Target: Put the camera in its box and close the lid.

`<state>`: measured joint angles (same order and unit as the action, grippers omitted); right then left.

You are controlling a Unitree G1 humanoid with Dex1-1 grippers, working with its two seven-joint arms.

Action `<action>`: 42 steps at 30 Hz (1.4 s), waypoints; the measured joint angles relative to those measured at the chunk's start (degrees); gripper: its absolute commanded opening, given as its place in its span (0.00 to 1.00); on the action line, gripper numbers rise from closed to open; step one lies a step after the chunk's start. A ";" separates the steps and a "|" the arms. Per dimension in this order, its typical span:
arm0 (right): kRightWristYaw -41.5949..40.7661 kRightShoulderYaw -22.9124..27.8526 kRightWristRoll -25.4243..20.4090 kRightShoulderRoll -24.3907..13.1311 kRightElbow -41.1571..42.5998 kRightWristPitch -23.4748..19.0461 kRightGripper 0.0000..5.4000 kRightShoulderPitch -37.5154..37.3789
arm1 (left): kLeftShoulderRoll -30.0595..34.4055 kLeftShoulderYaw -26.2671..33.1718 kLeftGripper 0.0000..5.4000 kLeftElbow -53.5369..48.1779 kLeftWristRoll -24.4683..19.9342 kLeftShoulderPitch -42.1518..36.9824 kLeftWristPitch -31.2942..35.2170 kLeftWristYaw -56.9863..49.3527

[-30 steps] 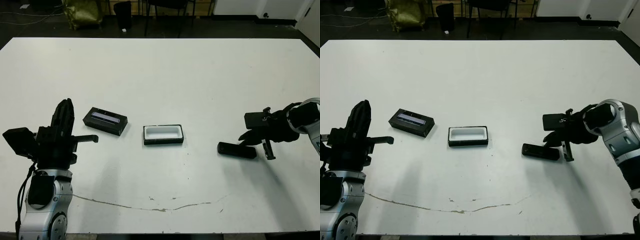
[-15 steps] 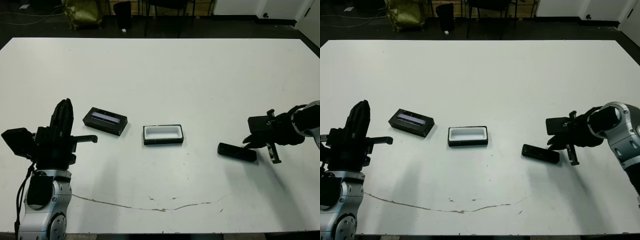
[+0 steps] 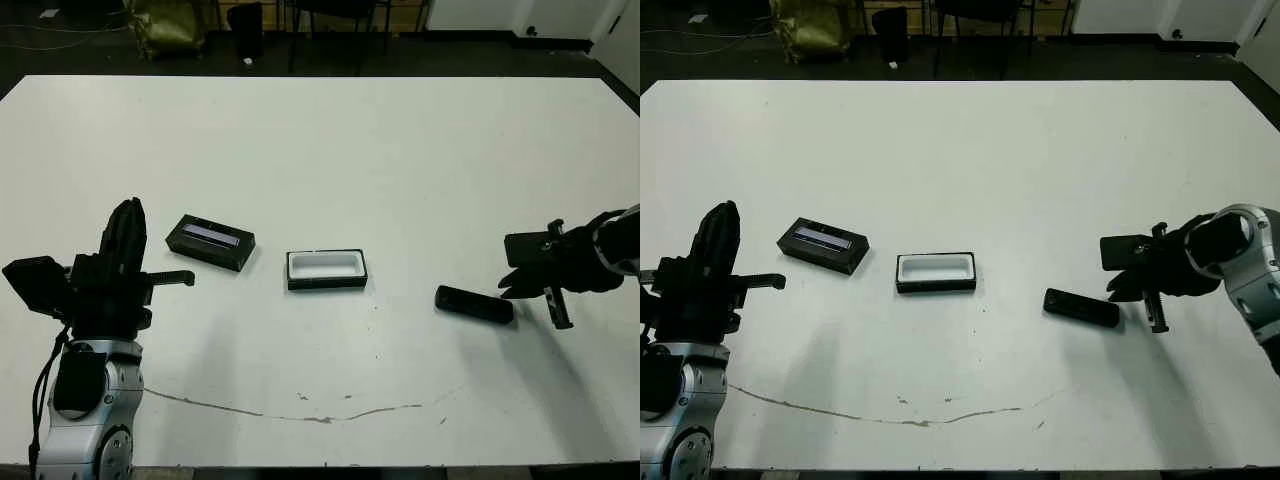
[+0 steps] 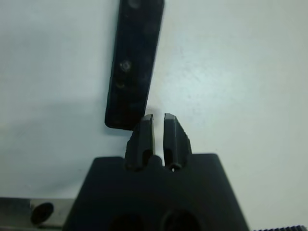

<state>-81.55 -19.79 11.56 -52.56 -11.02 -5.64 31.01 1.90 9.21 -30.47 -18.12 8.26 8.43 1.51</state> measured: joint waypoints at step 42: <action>33.64 22.79 -12.44 6.28 3.85 -0.65 0.00 -9.05 | -0.09 -0.31 0.00 0.01 0.07 -0.06 0.01 -0.05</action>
<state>-47.91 3.00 -0.88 -46.28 -7.17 -6.30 21.96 1.81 8.90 -30.46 -18.05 8.20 8.44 1.46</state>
